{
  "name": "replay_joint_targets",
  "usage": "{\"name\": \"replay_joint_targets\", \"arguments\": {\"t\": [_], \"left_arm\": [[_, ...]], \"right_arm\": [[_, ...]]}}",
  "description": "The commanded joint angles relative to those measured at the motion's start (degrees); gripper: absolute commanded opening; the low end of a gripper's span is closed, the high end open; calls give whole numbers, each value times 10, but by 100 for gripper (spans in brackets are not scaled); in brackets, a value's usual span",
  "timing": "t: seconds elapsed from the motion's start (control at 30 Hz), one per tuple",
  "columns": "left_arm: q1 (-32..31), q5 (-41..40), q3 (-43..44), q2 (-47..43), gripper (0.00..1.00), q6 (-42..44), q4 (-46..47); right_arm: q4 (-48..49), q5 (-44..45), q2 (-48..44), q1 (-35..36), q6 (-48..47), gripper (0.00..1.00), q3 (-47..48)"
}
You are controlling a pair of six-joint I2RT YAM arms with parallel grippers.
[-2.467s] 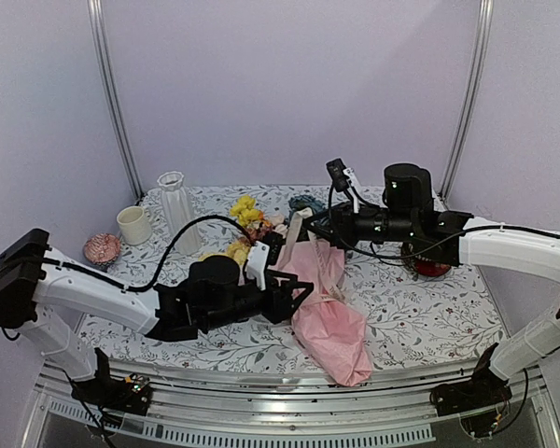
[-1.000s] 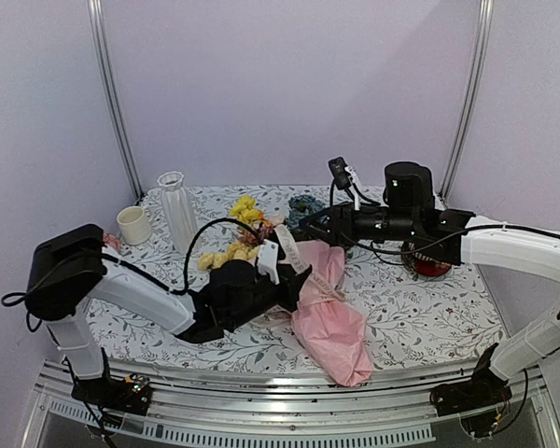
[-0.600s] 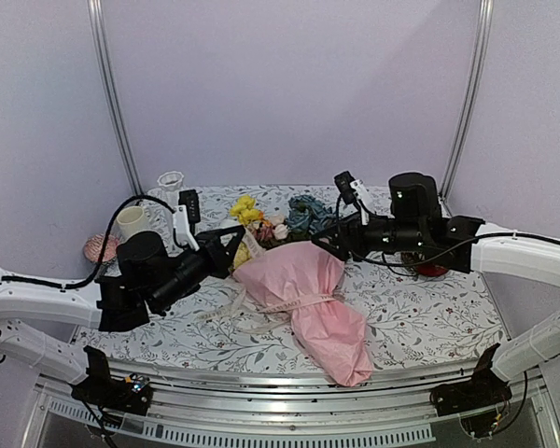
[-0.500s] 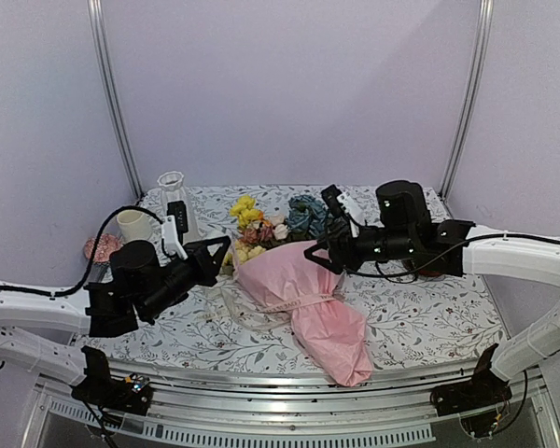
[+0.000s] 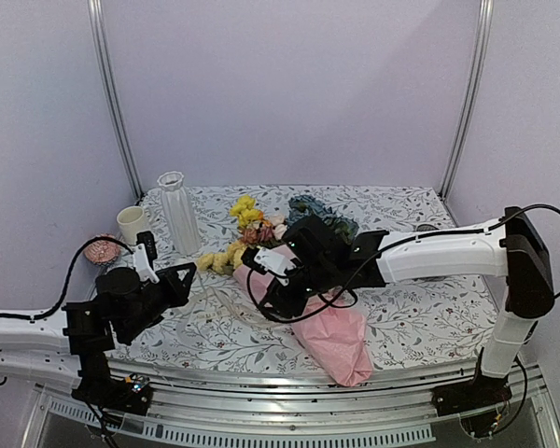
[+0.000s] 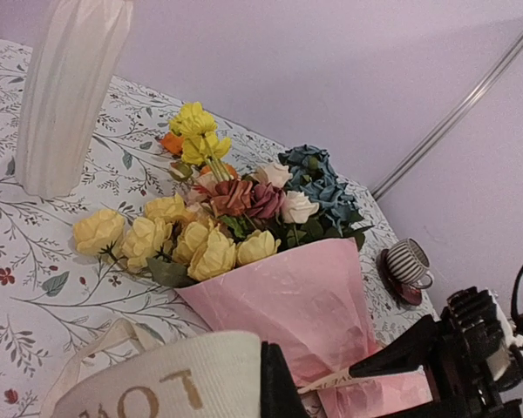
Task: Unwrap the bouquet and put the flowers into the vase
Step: Untie the half-tied ribbon from the folded wrapping paper.
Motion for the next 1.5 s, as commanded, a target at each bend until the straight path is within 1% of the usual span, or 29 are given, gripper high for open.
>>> {"name": "replay_joint_targets", "arguments": {"t": [0.0,0.3,0.57,0.73,0.9,0.93,1.07,1.13,1.2,1.23,1.47], "left_arm": [[8,-15,-7,-10,0,-15,-37],[8,-17,-12,-11,0,-21,-57],[8,-22,-14,-9,0,-20,-57],[8,-27,-10,-9,0,-14,-58],[8,-31,-7,-11,0,-10,-62],[8,-32,-8,-12,0,-10,-63],[8,-34,-7,-15,0,-10,-67],[8,-36,-7,-17,0,-10,-69],[8,-37,-8,-18,0,-10,-70],[8,-37,-7,-19,0,-9,-70],[9,-43,-3,-17,0,-5,-75]], "right_arm": [[-25,23,46,4,-22,50,45],[-70,39,136,9,-32,50,125],[-97,65,181,16,-41,50,161],[-126,99,211,23,-43,48,190],[-137,136,229,30,-46,45,200],[-137,143,234,31,-47,44,200],[-135,172,241,38,-50,33,204],[-132,182,236,40,-50,22,203],[-119,193,219,42,-46,8,193],[-105,197,205,41,-43,5,182],[26,239,53,41,-20,3,71]]}}
